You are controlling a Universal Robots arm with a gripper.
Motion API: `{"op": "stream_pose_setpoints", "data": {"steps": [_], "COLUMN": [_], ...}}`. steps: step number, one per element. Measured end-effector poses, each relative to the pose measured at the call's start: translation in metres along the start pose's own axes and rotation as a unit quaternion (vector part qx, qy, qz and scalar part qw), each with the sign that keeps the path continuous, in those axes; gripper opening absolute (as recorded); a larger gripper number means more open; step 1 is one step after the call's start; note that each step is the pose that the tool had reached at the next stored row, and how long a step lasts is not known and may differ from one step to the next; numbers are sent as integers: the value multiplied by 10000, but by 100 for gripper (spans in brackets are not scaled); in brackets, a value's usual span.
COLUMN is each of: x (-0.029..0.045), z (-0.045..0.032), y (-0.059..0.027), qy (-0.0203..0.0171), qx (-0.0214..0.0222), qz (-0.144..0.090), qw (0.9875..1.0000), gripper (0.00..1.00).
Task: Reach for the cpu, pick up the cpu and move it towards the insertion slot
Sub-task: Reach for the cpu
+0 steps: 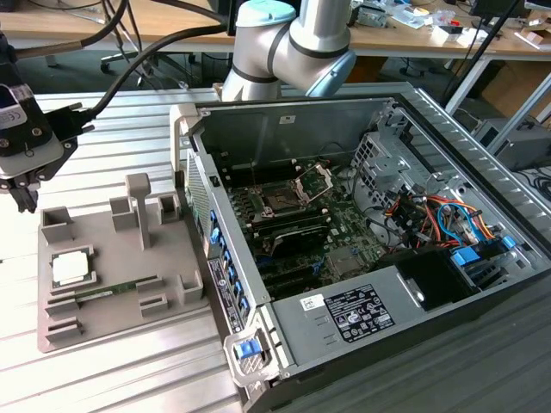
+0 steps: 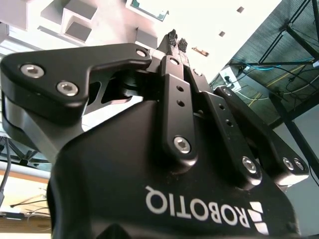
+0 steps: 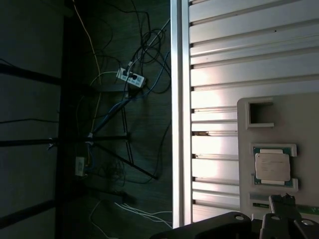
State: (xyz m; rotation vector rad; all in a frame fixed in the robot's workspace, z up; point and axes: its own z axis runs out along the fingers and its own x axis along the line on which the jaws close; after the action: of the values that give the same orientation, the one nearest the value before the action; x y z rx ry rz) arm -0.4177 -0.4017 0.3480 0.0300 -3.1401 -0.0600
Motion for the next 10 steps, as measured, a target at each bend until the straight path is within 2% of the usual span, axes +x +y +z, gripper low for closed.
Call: {"op": "stream_pose_setpoints", "data": {"steps": [10], "x": [43], "z": [12], "y": [1], "qy": [0], "qx": [0], "qz": [0], "qw": [10000], "gripper": [10]}}
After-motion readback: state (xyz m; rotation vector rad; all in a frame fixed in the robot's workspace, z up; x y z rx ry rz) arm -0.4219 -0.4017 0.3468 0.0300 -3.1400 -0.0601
